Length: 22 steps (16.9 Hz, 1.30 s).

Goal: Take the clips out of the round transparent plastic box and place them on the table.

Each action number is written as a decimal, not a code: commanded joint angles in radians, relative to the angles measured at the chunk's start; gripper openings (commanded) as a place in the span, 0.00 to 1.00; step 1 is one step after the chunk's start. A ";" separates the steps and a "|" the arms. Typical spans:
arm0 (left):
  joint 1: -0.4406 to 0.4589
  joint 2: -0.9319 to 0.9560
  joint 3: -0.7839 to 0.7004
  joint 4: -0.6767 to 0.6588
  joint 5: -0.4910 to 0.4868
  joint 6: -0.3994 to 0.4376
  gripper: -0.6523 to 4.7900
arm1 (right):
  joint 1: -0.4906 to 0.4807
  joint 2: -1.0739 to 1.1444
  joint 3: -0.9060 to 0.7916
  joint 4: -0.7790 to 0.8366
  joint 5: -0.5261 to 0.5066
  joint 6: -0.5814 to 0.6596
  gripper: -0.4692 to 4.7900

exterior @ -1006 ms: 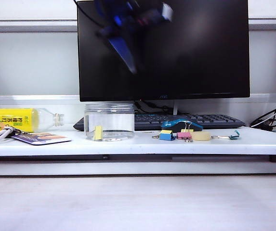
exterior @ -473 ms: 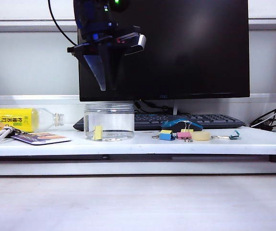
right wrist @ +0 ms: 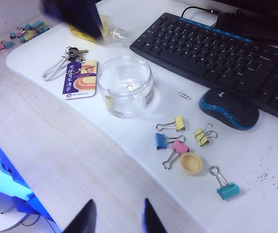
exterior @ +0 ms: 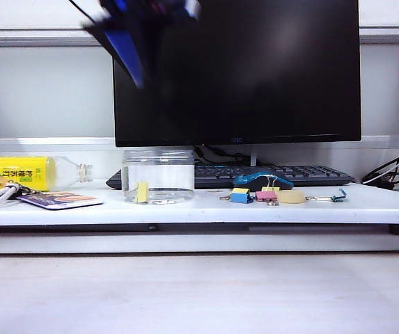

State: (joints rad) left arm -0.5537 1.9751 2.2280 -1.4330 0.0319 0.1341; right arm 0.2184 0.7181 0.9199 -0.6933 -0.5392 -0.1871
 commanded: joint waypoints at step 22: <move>0.022 -0.041 -0.391 0.305 0.137 -0.051 0.39 | 0.001 0.019 0.001 0.018 -0.023 0.005 0.33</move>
State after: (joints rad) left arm -0.5308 1.9354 1.8347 -1.1126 0.1661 0.0315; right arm 0.2188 0.7387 0.9188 -0.6926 -0.5529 -0.1871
